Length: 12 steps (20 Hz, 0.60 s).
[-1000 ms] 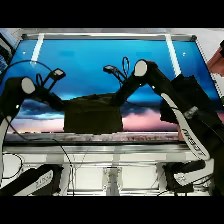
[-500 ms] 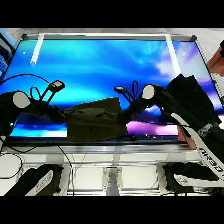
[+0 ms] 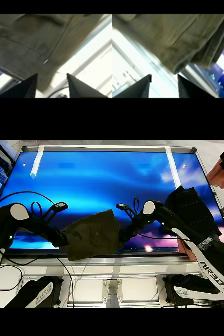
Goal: Fold the clothes and pants, and hang the long-sleeved shirts on hangers.
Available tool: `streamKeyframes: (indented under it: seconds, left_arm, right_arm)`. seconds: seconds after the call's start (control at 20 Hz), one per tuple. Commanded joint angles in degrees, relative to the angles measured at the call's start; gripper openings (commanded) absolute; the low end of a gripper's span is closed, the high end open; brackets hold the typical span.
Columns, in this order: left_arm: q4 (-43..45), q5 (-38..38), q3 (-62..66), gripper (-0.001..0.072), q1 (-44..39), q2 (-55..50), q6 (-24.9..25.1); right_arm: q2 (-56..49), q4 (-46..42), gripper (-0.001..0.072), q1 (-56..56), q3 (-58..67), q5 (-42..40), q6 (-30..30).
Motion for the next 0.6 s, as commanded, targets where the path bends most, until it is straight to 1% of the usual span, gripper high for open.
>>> streamKeyframes:
  seconds: [0.0, 0.1, 0.15, 0.2, 0.25, 0.3, 0.35, 0.45, 0.5, 0.55]
  left_arm:
    - [-0.15, -5.01, -0.02, 0.0442, 0.04, 0.02, -0.17]
    - [0.48, -7.67, -0.02, 0.0442, 0.02, 0.04, -0.2]
    - [0.44, -7.37, -0.02, 0.0443, 0.04, 0.07, -0.22]
    - [0.46, -6.71, -0.02, 0.0443, 0.04, 0.07, -0.28]
    - [0.85, -5.6, -0.02, 0.0444, 0.04, 0.07, -0.79]
    - [1.86, -3.89, -0.02, 0.0444, 0.04, 0.07, -2.49]
    - [3.3, -1.73, -0.02, 0.0444, 0.04, 0.07, -5.07]
    - [7.26, 4.26, -0.02, 0.0444, 0.07, 0.07, -11.85]
    - [8.79, 7.65, -0.02, 0.0444, 0.07, 0.07, -15.41]
    - [9.42, 10.4, -0.02, 0.0444, 0.04, 0.07, -17.94]
  right_arm:
    - [0.42, -2.51, 0.0384, -0.02, -0.02, 3.08, 0.04]
    - [0.48, -4.5, 0.0384, -0.02, 1.57, 2.71, 0.0]
    - [0.48, -5.38, 0.0385, -0.02, 3.02, 1.9, -0.33]
    - [0.48, -5.66, 0.0407, -0.02, 4.52, 0.81, -1.31]
    - [0.48, -5.86, 0.0568, -0.15, 6.23, -0.9, -1.44]
    - [0.46, -6.19, 0.0659, -0.59, 7.82, -2.99, -1.44]
    - [0.42, -6.4, 0.0657, -1.46, 9.09, -5.11, -1.38]
    - [-0.33, -6.23, 0.0654, -5.03, 10.54, -8.13, -1.22]
    - [-1.68, -5.05, 0.0655, -7.72, 11.06, -7.63, -1.29]
    - [-3.43, -2.69, 0.0656, -10.62, 11.41, -6.67, -1.57]
